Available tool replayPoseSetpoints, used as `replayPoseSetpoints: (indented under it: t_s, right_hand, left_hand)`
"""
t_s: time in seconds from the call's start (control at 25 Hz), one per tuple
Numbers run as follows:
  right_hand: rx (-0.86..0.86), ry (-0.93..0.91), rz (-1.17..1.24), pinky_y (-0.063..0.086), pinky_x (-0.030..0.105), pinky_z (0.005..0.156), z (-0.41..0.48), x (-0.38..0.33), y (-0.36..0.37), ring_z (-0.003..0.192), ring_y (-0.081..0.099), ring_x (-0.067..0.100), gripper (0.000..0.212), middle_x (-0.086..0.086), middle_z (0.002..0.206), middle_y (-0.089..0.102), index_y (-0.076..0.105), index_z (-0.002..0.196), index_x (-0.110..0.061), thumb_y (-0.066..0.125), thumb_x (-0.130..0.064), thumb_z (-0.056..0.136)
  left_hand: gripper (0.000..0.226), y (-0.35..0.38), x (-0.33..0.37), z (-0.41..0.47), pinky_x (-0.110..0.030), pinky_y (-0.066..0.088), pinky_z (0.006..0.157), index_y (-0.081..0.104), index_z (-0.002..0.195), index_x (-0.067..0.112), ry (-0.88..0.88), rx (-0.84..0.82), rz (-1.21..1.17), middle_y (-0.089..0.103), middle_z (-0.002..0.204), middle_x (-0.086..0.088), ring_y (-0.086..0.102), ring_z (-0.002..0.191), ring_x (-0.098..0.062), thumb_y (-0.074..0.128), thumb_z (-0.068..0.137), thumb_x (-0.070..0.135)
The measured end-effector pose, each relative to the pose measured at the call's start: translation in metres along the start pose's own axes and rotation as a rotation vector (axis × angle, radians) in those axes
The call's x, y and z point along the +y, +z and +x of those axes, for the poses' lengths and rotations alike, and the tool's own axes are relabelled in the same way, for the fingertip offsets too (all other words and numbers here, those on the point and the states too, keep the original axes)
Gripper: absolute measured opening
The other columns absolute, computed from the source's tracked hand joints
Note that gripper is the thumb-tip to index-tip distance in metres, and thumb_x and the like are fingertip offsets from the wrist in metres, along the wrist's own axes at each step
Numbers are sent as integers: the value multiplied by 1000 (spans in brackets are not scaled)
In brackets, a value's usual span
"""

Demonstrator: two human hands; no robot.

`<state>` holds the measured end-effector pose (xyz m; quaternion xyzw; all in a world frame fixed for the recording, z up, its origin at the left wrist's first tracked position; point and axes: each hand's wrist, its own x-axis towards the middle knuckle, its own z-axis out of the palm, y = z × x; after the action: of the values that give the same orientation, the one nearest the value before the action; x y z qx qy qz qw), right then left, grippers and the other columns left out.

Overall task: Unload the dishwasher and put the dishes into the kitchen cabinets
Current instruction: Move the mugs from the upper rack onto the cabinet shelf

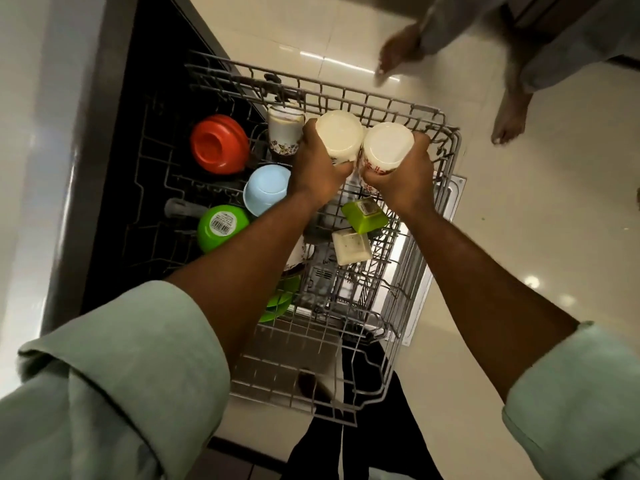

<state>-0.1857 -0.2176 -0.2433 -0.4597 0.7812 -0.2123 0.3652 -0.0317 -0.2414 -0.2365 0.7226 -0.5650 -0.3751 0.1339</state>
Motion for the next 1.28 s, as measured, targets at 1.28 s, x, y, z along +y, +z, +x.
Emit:
replayPoseSetpoints:
  t_s: [1.28]
  right_hand:
    - [-105, -576, 69, 47, 29, 82, -440, -62, -78, 112, 56, 21, 89, 5, 125, 58, 43, 132, -15, 86, -43, 59]
  left_hand:
    - [84, -147, -81, -503, -38, 45, 101, 42, 137, 15, -16, 654, -301, 52, 133, -2, 48, 124, -20, 84, 67, 34]
